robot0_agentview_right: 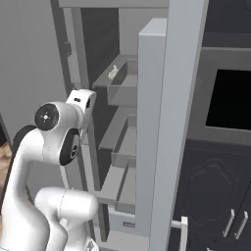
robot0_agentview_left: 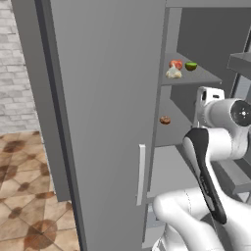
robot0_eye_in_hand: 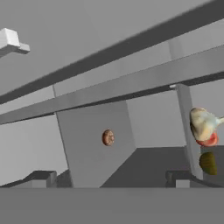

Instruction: Take the garlic and mushroom from the second highest rack and move them to the highest rack where the kiwi and peach are located, to maximize freezer space. Close the freezer door after rearranging.

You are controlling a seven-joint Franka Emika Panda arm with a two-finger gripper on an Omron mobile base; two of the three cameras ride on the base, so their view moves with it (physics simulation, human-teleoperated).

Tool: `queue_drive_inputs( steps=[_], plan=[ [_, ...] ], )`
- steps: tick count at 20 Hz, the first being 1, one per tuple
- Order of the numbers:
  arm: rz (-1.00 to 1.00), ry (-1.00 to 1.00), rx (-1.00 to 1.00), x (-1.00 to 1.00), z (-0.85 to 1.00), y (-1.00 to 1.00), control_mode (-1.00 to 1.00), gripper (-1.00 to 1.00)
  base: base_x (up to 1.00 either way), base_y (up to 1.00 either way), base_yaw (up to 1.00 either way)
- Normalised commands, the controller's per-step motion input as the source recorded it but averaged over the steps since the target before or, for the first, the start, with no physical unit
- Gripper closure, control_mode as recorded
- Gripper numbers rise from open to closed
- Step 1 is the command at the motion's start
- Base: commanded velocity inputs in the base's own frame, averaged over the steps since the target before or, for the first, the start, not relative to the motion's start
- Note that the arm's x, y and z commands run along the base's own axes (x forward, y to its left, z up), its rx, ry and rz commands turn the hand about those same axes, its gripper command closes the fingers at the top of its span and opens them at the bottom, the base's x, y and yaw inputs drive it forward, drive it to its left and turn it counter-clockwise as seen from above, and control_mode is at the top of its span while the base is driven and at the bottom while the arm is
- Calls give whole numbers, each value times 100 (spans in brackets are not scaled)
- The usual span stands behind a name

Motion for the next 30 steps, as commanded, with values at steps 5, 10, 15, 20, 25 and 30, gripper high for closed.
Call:
queue_drive_inputs(
  steps=[5,10,15,20,25,30],
  plan=[
    [-2,5,8,47,-40,-25,-100,-100,0,0,0],
    [0,12,4,85,-30,-16,-100,-100,0,0,0],
    [0,19,1,79,-30,-11,-100,-100,0,0,0],
    [0,11,0,52,-33,-12,-100,-100,0,0,0],
    [0,0,0,22,-38,-23,-100,-100,0,0,0],
    [0,0,0,29,-23,-9,-100,-100,0,0,0]
  ],
)
